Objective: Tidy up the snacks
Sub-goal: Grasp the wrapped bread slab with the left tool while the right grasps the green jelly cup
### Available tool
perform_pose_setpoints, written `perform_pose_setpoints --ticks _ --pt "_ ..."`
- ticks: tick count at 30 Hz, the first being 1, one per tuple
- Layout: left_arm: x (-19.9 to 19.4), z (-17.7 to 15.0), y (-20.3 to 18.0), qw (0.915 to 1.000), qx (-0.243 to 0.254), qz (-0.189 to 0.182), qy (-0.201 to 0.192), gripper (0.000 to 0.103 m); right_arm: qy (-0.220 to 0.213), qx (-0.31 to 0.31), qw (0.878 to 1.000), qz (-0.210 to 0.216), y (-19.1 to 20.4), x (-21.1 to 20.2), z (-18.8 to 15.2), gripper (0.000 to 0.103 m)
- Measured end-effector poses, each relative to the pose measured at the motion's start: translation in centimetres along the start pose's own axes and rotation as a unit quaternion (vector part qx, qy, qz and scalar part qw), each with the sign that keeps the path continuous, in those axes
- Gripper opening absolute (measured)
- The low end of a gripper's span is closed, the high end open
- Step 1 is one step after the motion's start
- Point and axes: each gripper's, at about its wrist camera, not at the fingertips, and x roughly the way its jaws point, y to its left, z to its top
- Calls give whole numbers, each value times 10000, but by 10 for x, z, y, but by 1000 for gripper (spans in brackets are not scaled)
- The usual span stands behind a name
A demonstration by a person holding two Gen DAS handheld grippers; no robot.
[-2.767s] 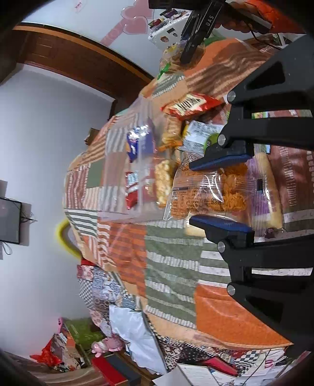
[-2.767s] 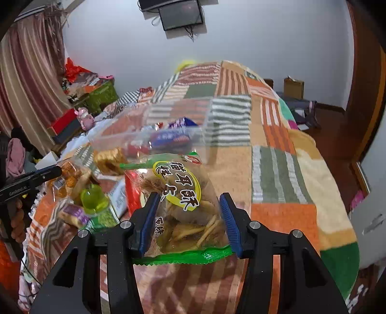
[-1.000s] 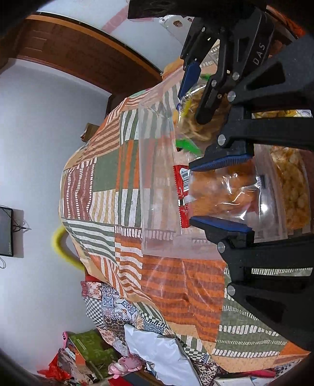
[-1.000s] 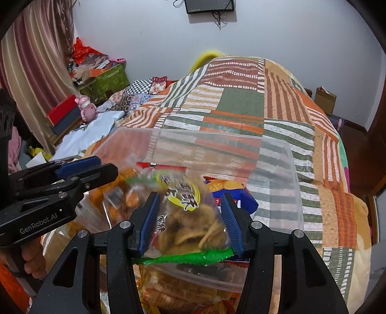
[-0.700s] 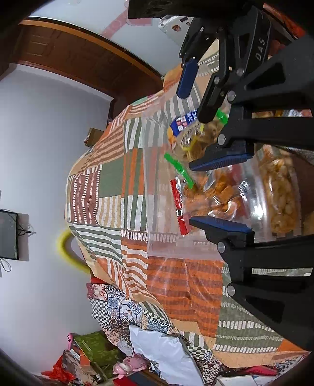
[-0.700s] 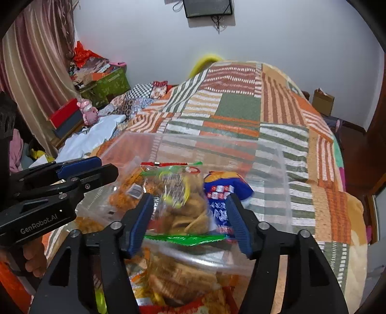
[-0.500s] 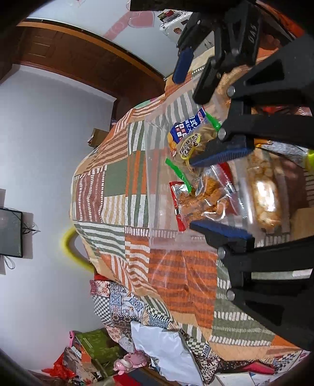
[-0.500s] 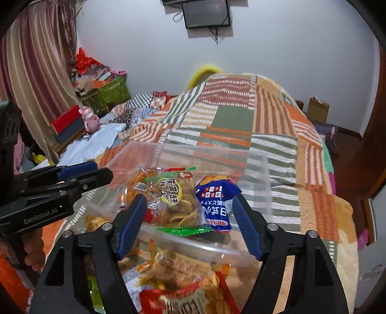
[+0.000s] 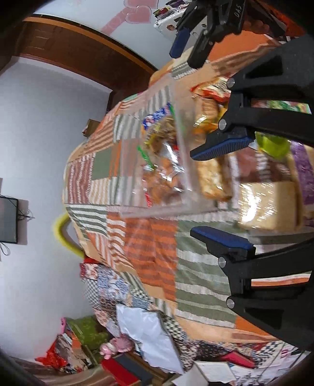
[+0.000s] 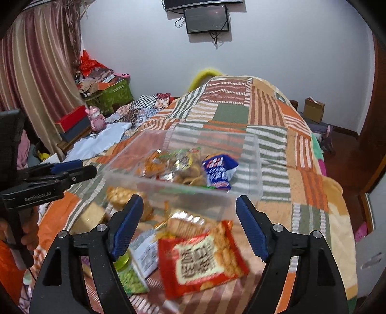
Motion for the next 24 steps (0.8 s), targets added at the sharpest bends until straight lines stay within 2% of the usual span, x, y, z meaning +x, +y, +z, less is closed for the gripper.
perform_pose_setpoints --ticks 8,18,24 --pt "-1 -40 17 9991 -163 29 393 56 164 112 9988 444 21 5 -19 77" --pt "5 -76 19 9971 -146 27 752 56 662 -54 9944 824 57 43 -42 77" --pt "12 -83 17 9964 -193 -86 822 59 1029 -91 9886 1096 66 61 -52 62"
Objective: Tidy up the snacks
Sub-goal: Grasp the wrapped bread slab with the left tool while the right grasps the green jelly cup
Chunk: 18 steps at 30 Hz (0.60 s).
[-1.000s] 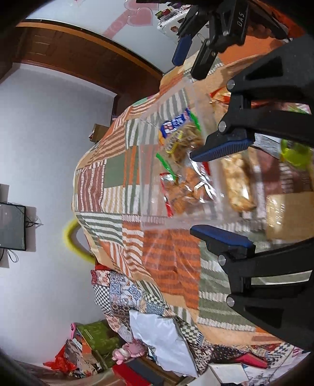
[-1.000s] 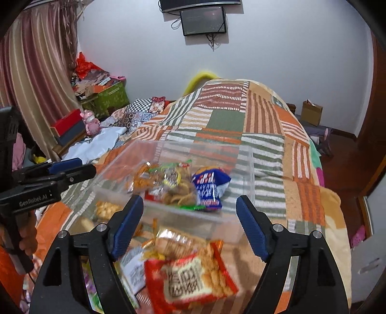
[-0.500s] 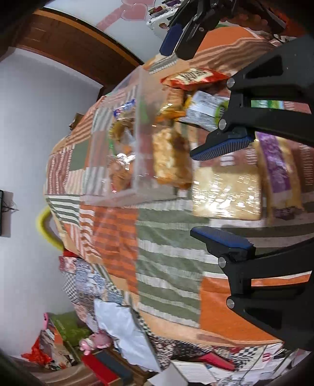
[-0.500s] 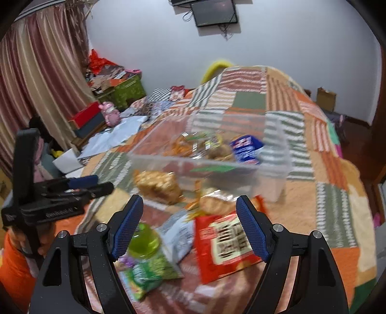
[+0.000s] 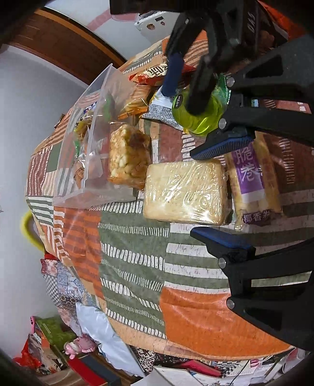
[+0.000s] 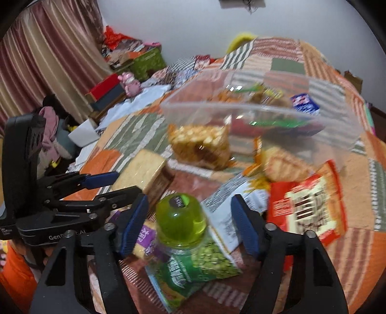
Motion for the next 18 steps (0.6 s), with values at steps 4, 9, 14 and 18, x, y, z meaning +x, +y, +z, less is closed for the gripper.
perform_pose_setpoints --ticks 4,9,14,18 --pt "3 1 1 10000 -41 -73 3 60 197 13 9996 193 0 9 -2 44" --pt "11 5 0 9999 -70 -97 70 61 116 52 9996 240 0 4 -5 43" --pt "24 8 2 9997 -174 -78 121 62 -51 102 9998 136 -5 -5 -2 43" --pt "26 9 3 9998 -192 -25 42 59 -230 198 9995 65 -12 -17 2 43"
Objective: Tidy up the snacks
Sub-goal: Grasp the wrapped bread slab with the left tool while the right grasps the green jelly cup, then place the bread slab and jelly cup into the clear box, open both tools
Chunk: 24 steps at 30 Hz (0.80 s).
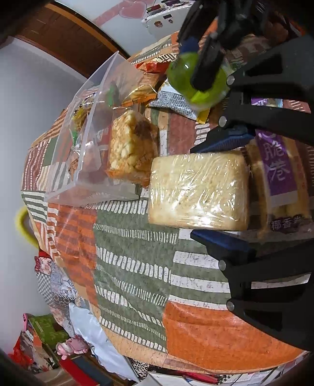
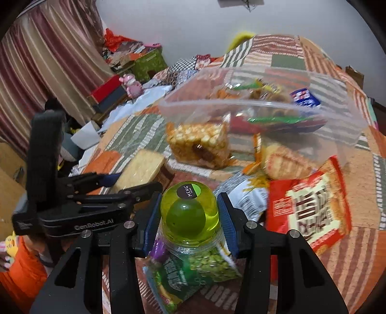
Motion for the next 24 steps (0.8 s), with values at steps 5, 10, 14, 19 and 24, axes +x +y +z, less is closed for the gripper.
perform_pose_setpoints --ticks 5,10,14,19,24 --pt "-12 -2 -5 9998 117 25 -167 56 -247 99 9996 -90 -6 -17 6 43" --pt "-33 4 -8 9989 115 -8 -450 56 -537 161 9982 -232 -14 -36 16 43" --pt "-52 13 -12 9974 111 -68 -706 56 -791 211 9959 -393 -22 -50 26 43" --pt "-68 35 -19 9948 62 -197 -994 56 -1057 271 9924 -561 -34 -64 39 43" --pt "-72 59 -30 9920 90 -339 -1216 55 -1240 281 9893 -715 -44 -70 51 43"
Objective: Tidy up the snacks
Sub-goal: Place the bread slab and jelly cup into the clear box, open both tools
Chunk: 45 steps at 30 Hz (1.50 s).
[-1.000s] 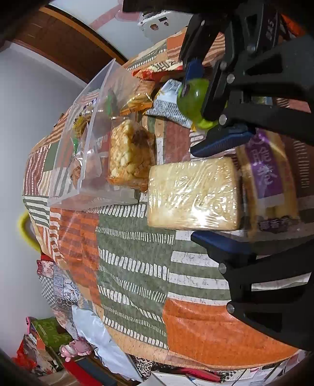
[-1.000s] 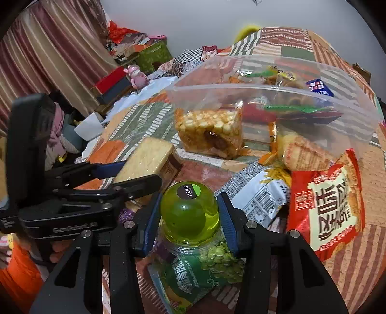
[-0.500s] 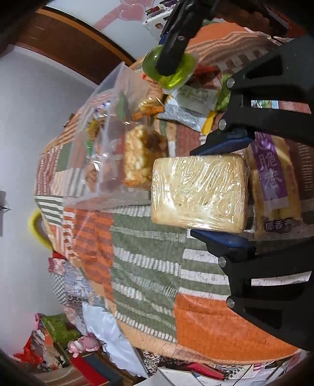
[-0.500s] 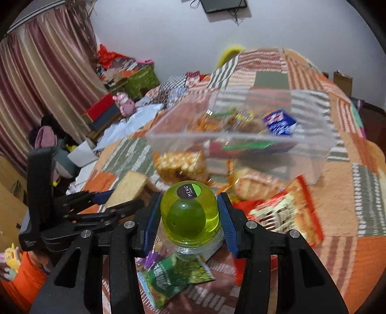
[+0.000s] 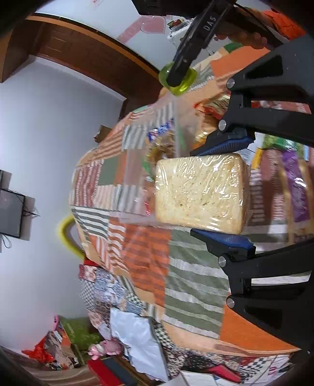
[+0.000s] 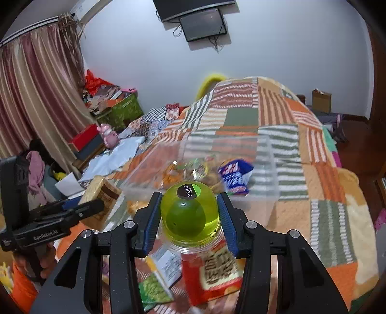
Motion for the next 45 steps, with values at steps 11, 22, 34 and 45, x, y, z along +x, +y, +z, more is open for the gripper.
perform_pose_setpoints --ticks 11,22,34,45 --pt "53 30 -17 9998 60 -174 95 54 10 162 9998 -152 -26 32 18 43" --pt "44 60 -29 9991 253 -290 -150 54 -8 156 9994 -320 -39 41 29 43" --pt "80 91 -33 9993 112 -250 -247 53 273 186 9986 -413 -51 69 31 43" --pt "107 66 -32 9996 232 -155 -15 53 632 -63 9966 -529 -46 86 20 43"
